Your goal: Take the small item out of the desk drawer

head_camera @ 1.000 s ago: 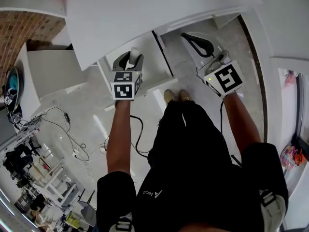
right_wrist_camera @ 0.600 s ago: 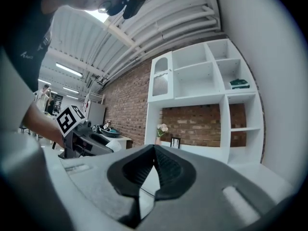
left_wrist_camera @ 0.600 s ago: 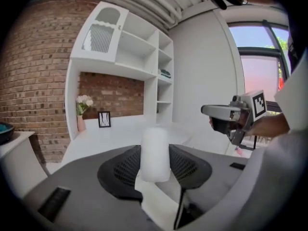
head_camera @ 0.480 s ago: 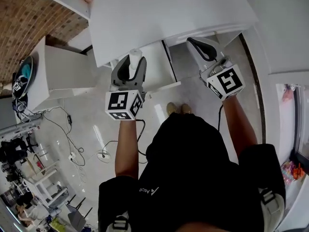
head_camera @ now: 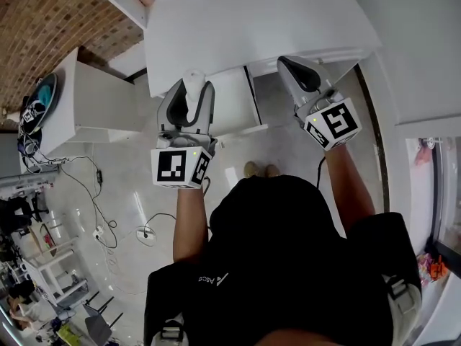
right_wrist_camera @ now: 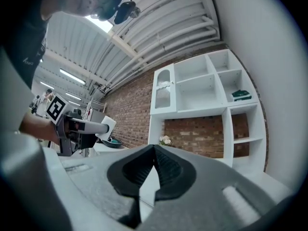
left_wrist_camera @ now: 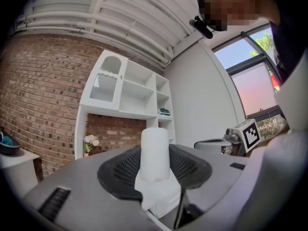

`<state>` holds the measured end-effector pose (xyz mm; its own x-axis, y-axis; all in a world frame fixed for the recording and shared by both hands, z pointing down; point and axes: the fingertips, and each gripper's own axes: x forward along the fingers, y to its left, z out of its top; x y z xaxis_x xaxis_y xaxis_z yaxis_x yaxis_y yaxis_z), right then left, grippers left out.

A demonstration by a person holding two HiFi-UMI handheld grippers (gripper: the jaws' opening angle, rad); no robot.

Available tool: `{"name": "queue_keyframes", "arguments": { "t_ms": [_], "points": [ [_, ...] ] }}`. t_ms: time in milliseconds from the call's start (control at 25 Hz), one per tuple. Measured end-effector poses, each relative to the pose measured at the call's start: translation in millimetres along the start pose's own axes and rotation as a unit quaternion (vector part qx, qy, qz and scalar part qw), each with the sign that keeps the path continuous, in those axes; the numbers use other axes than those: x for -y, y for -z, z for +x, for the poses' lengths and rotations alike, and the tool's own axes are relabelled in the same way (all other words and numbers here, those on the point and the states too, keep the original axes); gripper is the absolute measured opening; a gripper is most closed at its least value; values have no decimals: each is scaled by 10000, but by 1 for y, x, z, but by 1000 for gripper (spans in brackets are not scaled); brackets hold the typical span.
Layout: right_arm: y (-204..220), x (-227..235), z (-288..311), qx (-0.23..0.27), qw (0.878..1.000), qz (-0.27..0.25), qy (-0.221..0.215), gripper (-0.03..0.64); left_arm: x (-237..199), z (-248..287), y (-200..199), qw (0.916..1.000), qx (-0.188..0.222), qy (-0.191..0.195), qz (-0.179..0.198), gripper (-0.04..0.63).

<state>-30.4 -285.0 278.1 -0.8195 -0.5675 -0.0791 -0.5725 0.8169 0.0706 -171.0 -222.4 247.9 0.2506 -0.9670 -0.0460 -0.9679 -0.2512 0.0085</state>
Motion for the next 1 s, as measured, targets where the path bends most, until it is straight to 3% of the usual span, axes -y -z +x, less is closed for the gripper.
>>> {"name": "queue_keyframes", "arguments": {
  "t_ms": [360, 1000],
  "points": [
    [-10, -9, 2, 119, 9999, -48, -63, 0, 0, -4, -21, 9993, 357, -35, 122, 173],
    [-9, -9, -1, 83, 10000, 6, 1, 0, 1, -5, -20, 9994, 337, 66, 104, 173]
  ]
}}
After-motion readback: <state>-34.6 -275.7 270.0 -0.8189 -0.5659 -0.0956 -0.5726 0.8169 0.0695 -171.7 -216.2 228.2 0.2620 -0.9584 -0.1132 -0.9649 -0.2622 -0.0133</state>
